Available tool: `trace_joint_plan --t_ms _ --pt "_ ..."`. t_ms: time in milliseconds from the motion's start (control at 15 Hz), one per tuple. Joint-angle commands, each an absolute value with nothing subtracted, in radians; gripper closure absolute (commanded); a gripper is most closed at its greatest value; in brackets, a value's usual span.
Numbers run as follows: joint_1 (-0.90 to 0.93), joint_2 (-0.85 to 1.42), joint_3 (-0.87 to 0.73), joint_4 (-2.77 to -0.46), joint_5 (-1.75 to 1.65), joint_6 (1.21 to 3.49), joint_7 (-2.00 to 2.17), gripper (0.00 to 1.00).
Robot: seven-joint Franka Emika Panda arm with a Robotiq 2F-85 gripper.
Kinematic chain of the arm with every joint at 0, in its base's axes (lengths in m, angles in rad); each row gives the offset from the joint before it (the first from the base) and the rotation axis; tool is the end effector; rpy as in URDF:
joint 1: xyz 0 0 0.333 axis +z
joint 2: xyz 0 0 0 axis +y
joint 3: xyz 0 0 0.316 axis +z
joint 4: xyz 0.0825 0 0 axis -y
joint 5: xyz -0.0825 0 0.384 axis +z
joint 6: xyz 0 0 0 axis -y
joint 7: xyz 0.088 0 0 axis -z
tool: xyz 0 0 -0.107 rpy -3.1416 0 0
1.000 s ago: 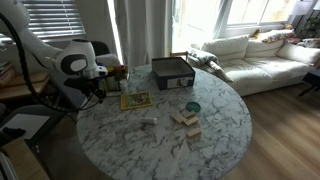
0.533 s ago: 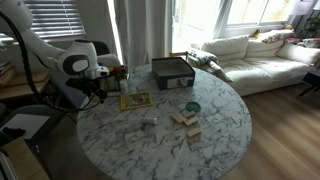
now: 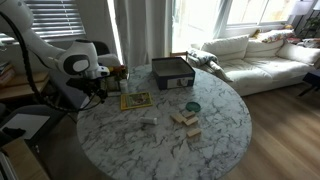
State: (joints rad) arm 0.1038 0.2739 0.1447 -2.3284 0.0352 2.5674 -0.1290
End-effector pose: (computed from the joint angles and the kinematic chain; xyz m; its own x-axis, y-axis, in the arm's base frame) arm 0.5012 0.1284 0.2192 0.9412 0.3369 -0.0259 0.3349 -0.9403 -0.0610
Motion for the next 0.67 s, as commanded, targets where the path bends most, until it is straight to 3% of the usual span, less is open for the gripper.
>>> trace_joint_plan --t_ms 0,600 --pt "0.094 0.286 0.140 -2.323 0.030 2.564 -0.142 0.40" --pt "0.090 0.293 0.140 -2.317 0.031 2.564 -0.141 0.40"
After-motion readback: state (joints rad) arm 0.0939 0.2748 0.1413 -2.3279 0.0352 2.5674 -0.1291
